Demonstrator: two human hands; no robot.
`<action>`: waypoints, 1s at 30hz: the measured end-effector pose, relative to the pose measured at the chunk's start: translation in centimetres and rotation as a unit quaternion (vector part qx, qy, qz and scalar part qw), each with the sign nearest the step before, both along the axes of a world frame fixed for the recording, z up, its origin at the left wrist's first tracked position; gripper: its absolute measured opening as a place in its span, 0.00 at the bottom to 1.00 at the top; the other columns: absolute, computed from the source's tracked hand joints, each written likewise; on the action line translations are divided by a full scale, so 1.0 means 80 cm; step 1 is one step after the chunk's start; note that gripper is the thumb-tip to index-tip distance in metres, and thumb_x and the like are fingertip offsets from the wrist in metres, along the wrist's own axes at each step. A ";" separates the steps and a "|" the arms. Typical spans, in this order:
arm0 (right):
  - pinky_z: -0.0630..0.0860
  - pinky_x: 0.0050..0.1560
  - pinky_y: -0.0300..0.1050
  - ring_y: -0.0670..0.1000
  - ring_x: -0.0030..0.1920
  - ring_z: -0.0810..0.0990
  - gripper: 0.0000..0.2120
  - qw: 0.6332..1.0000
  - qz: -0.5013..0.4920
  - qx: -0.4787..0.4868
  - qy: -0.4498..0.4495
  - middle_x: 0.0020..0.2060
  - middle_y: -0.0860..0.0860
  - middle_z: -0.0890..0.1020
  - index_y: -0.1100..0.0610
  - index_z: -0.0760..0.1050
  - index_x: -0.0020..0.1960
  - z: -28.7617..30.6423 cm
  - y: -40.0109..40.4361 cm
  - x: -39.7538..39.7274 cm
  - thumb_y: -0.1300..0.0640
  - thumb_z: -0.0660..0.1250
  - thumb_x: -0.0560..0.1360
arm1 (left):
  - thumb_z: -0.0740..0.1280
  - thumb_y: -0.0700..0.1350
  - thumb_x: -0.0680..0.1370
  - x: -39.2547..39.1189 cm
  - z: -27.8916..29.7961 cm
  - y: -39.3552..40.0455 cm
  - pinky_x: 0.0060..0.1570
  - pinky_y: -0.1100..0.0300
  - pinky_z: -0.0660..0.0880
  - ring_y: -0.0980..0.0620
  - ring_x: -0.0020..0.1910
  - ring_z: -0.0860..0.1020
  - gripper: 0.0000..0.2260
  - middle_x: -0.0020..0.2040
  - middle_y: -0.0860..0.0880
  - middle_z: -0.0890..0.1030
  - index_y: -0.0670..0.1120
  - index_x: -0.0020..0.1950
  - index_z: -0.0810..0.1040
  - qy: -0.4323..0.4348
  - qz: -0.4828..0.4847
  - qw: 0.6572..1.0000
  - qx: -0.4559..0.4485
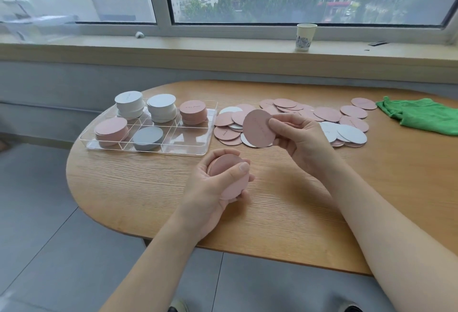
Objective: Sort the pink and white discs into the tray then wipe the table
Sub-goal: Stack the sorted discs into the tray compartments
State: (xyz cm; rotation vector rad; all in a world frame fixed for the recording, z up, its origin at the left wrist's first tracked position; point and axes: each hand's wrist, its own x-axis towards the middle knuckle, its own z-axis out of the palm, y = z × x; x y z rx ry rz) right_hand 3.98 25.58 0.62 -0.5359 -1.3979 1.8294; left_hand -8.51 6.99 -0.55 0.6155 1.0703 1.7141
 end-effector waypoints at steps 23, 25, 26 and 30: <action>0.73 0.38 0.39 0.43 0.34 0.78 0.06 0.959 -0.027 0.230 -0.165 0.36 0.48 0.85 0.57 0.86 0.45 0.002 -0.012 0.009 0.54 0.76 0.74 | 0.75 0.36 0.72 -0.002 0.001 -0.001 0.36 0.53 0.80 0.38 0.50 0.85 0.18 0.58 0.37 0.83 0.45 0.61 0.78 -0.022 -0.011 1.000 0.008; 0.73 0.43 0.35 0.39 0.36 0.80 0.06 0.925 -0.137 0.280 -0.217 0.36 0.45 0.85 0.54 0.85 0.45 -0.002 0.012 0.019 0.52 0.75 0.75 | 0.74 0.36 0.72 -0.001 0.001 -0.001 0.36 0.54 0.80 0.39 0.50 0.85 0.18 0.58 0.37 0.83 0.45 0.61 0.78 -0.022 -0.026 0.999 0.008; 0.73 0.45 0.34 0.38 0.39 0.80 0.07 0.896 -0.177 0.318 -0.253 0.38 0.44 0.85 0.54 0.85 0.47 -0.004 0.025 0.025 0.51 0.74 0.76 | 0.74 0.36 0.72 0.000 0.001 -0.001 0.36 0.54 0.80 0.39 0.50 0.85 0.18 0.58 0.37 0.83 0.45 0.61 0.78 -0.023 -0.033 0.999 0.008; 0.72 0.59 0.44 0.50 0.55 0.78 0.16 0.794 -0.208 0.419 -0.388 0.50 0.48 0.84 0.56 0.83 0.56 -0.014 0.076 0.040 0.46 0.73 0.75 | 0.74 0.36 0.72 0.008 -0.002 0.002 0.41 0.51 0.80 0.37 0.52 0.84 0.16 0.58 0.38 0.83 0.47 0.59 0.81 -0.021 -0.057 0.998 0.004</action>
